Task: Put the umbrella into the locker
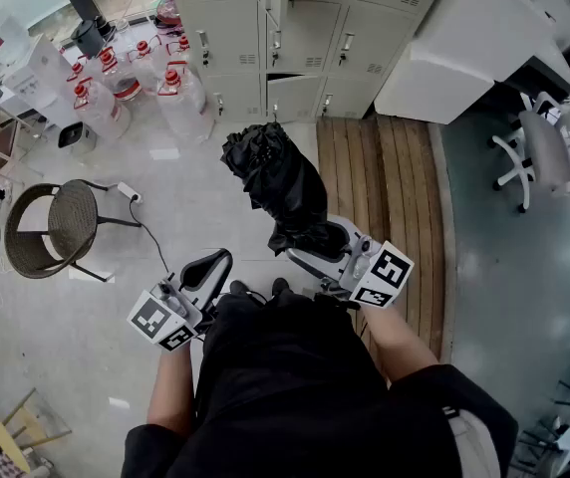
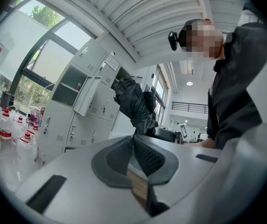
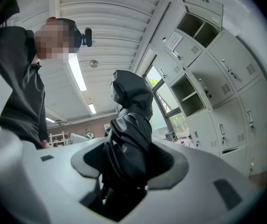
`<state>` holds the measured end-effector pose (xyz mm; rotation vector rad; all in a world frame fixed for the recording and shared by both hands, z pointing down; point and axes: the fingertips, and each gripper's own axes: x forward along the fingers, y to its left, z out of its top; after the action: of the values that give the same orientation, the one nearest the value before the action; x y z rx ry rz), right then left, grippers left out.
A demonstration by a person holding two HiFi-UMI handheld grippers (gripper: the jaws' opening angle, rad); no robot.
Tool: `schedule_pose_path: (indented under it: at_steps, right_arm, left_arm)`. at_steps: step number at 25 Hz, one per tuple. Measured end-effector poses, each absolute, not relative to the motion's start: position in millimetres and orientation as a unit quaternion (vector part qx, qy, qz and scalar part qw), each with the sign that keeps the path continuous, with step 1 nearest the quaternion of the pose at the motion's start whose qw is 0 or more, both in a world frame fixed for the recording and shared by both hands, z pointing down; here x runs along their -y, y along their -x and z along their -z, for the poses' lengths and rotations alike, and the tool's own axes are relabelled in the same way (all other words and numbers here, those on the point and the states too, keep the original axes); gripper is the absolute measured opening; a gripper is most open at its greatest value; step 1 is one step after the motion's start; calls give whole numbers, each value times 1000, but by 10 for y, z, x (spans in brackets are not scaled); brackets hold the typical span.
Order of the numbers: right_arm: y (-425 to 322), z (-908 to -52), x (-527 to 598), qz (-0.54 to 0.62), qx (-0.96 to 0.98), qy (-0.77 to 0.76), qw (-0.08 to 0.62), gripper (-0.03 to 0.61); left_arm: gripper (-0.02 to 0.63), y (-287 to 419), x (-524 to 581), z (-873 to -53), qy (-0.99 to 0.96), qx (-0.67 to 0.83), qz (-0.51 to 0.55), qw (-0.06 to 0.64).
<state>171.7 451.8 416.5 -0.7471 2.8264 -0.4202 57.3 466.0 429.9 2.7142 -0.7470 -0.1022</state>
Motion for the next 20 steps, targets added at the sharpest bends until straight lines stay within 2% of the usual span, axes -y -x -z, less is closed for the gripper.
schedule_pose_path:
  at_steps: [20]
  right_arm:
    - [-1712, -4286, -4425, 167, -954, 225, 109, 244]
  left_arm:
    - [25, -509, -4724, -4491, -936, 305, 23, 172]
